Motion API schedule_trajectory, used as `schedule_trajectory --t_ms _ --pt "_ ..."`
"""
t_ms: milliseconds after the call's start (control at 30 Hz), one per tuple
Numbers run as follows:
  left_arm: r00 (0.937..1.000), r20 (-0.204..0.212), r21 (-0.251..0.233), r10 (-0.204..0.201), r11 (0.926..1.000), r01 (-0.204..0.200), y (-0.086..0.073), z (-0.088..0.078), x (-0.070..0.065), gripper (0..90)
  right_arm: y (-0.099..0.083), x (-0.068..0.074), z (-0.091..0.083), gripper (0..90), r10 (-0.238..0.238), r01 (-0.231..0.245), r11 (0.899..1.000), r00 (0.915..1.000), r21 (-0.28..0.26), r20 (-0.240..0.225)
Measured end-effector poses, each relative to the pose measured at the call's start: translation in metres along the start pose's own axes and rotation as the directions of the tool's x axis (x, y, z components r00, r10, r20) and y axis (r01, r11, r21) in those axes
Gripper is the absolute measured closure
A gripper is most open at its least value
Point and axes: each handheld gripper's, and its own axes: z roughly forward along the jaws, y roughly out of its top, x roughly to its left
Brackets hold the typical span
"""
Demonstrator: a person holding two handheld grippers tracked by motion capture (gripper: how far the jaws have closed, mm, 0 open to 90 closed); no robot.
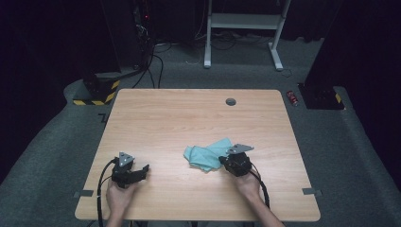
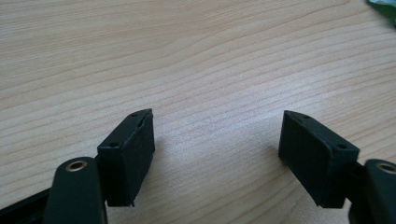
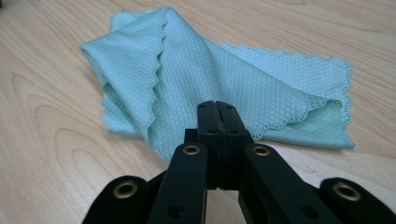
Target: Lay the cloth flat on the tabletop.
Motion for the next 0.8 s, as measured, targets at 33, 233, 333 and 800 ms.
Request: schedule_trajectory --t_ms 33,233,333,800 --pt "1.0 0.0 0.0 0.0 1.0 0.0 0.0 0.0 0.0 27.1 -0.001 0.0 -0.002 90.0 0.0 0.0 1.0 1.0 -0.004 -0.004" --pt "1.0 -0.001 0.0 0.002 1.0 -0.002 0.0 0.0 0.0 27.2 -0.008 0.001 -0.021 90.0 0.0 -0.001 0.999 0.9999 -0.044 -0.015" --pt "1.0 -0.001 0.0 0.001 1.0 -0.001 0.0 0.0 0.0 27.2 -0.014 0.002 -0.033 90.0 -0.005 0.004 0.998 0.9998 -0.06 -0.017" --pt "0.9998 0.009 -0.018 -0.018 0.9997 0.019 0.001 -0.001 -0.001 36.7 -0.054 -0.012 -0.05 89.8 0.025 -0.025 1.0 0.9995 0.014 0.018"
